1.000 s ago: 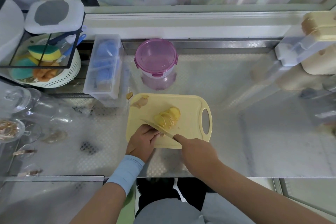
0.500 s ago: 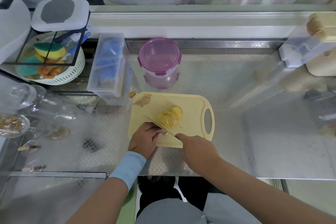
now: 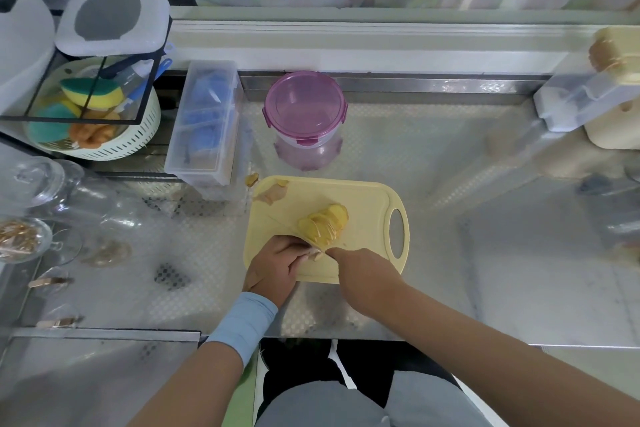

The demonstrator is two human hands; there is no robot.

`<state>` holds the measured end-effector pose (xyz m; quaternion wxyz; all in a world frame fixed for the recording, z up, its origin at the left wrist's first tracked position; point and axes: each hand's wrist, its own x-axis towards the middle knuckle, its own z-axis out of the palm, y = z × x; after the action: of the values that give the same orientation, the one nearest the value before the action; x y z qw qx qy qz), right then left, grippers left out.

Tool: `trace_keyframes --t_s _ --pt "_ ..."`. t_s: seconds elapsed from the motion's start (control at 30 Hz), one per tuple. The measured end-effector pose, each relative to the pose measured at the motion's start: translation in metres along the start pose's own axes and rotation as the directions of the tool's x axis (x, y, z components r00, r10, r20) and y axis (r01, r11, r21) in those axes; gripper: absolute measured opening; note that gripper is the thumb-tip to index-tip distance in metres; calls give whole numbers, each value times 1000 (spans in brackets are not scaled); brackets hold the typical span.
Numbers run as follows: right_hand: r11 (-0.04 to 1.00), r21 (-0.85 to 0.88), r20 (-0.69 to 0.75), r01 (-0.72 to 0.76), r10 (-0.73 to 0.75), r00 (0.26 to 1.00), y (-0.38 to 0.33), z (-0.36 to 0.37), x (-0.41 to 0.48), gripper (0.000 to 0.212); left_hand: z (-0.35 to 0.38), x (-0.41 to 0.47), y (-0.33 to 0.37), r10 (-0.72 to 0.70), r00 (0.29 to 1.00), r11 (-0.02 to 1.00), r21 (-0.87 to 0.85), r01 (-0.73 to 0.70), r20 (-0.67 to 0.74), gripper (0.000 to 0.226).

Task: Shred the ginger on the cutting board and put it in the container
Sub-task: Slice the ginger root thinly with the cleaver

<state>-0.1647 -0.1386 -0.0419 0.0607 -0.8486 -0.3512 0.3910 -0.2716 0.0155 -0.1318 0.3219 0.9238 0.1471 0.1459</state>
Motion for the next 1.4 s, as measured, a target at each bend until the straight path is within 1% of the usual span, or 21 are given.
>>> trace_keyframes --t_s 0.1,0.23,0.37,0.47,0.67,0.8,1.0,1.17,1.33,1.4 --pt "1000 -5 8 12 -12 1000 4 1 5 66 1 0 -2 -10 1000 1000 -11 10 -2 22" --pt "999 -28 17 -17 17 1000 14 7 1 57 3 -2 -4 -14 1000 1000 -21 14 -15 21" --pt "999 -39 -12 -5 4 1000 3 9 13 57 4 -3 -4 -22 1000 1000 -15 22 -19 22" --pt "999 -45 -18 1 -2 1000 1 9 22 48 3 -3 -4 -31 1000 999 -19 31 -4 24" --pt "997 -70 -7 -21 21 1000 20 19 18 38 3 -3 -4 -48 999 999 -23 48 -2 23" --pt "998 -60 4 -22 22 1000 10 20 35 32 4 -3 -3 -48 999 999 -24 49 6 24" --pt "1000 -10 8 -27 27 1000 15 18 47 17 2 -3 -2 -44 999 999 -10 44 26 23" --pt "993 116 -21 24 -21 1000 24 17 48 17 2 -3 -3 -60 997 998 -3 60 41 24" --pt "985 166 -33 55 -50 998 28 16 47 30 3 -2 -2 -88 995 996 -4 88 54 25" --pt "974 222 -24 48 -44 999 27 12 47 35 2 -3 -1 -96 994 995 1 96 53 26"
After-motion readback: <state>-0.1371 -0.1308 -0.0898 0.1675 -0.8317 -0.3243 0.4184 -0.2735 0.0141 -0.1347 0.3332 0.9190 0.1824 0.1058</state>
